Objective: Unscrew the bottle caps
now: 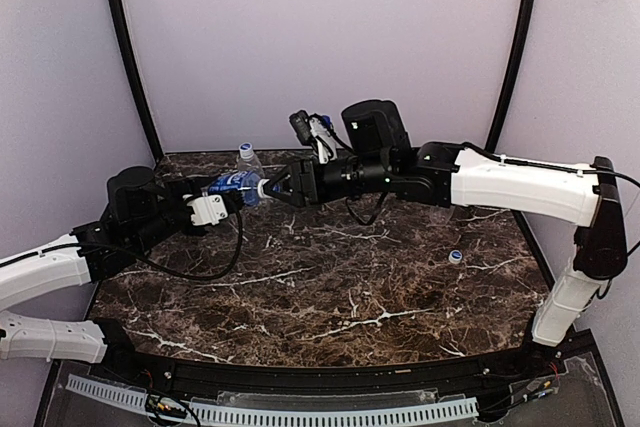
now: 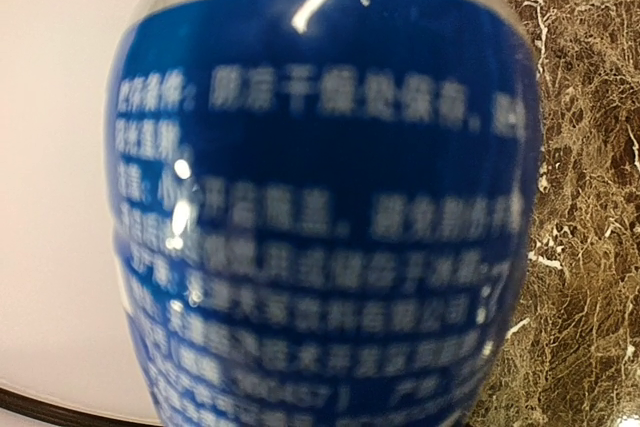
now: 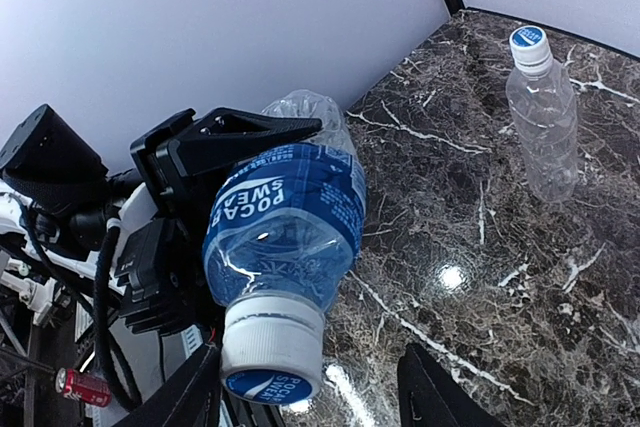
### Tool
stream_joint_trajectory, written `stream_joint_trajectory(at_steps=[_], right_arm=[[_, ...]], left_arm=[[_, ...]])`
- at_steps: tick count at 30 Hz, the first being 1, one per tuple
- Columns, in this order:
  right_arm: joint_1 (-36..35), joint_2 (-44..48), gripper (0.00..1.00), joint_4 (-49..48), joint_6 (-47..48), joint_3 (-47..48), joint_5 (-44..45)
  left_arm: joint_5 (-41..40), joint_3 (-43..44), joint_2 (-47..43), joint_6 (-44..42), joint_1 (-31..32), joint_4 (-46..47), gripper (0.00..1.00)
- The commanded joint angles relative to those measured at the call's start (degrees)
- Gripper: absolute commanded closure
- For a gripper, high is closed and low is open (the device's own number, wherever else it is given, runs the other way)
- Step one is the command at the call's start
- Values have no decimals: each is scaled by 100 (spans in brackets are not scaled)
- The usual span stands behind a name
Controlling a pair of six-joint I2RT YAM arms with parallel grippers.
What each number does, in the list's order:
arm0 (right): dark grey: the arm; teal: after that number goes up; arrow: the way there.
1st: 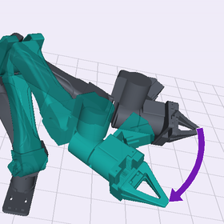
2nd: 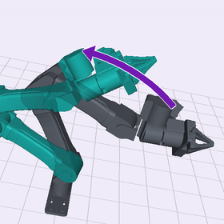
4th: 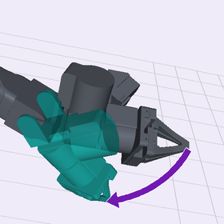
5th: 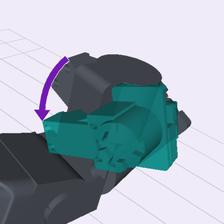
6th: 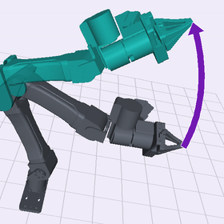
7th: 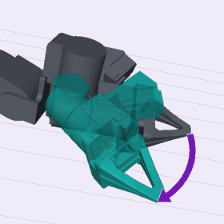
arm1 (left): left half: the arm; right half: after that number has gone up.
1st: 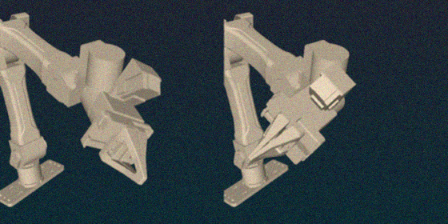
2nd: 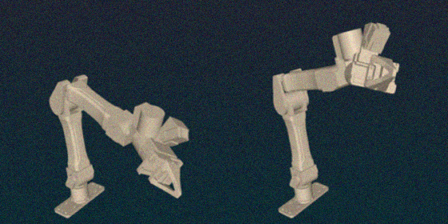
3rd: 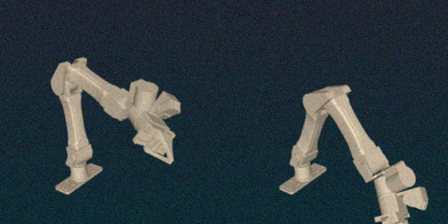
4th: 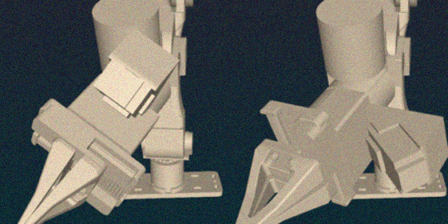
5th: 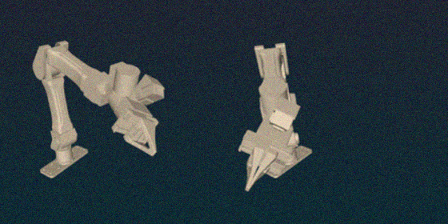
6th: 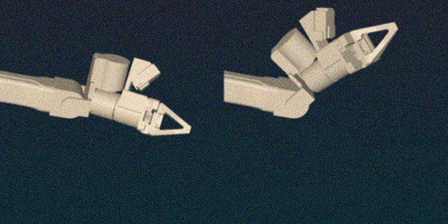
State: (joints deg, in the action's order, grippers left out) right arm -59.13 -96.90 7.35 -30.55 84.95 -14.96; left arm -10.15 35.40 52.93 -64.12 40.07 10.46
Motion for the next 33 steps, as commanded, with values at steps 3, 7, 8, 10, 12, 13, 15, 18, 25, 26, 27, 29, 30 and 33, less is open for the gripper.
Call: stream_joint_trajectory(at_steps=[3,7,8,10,12,13,15,18,25,26,27,29,30,33], right_arm=[[-2,-122,45,18,81,48,9],[-2,-224,50,20,76,130,-117],[-2,-240,52,19,63,136,-139],[0,-256,56,14,55,136,-171],[-2,-246,62,4,60,136,-172],[5,-237,66,-5,76,130,-159],[1,-201,72,-15,114,120,-116],[1,-155,87,-18,370,97,-120],[-373,270,100,636,3722,-144,-695],[-513,349,100,824,4438,-242,-681],[-654,401,100,983,5098,-331,-582],[-885,436,100,1294,6460,-397,-322],[-969,417,100,1475,6906,-370,-173],[-1173,288,100,1865,7939,-127,382]], left_arm=[[8,-66,-14,-13,27,114,69],[0,-55,-3,-9,27,130,69],[-3,-53,-2,-12,22,131,69],[-11,-45,-2,-17,26,121,69],[-8,-42,-4,-14,27,111,69],[6,-42,-7,-9,27,102,69],[64,-56,-14,14,25,67,69],[453,-24,-98,151,27,-309,69],[2576,446,-171,977,29,-2878,71],[2811,535,-178,1058,34,-3109,71],[3277,568,-182,1261,30,-3482,72],[3918,634,-175,1663,30,-3894,73],[4101,637,-168,1805,32,-3986,74],[4839,581,-204,2541,35,-4106,74]])
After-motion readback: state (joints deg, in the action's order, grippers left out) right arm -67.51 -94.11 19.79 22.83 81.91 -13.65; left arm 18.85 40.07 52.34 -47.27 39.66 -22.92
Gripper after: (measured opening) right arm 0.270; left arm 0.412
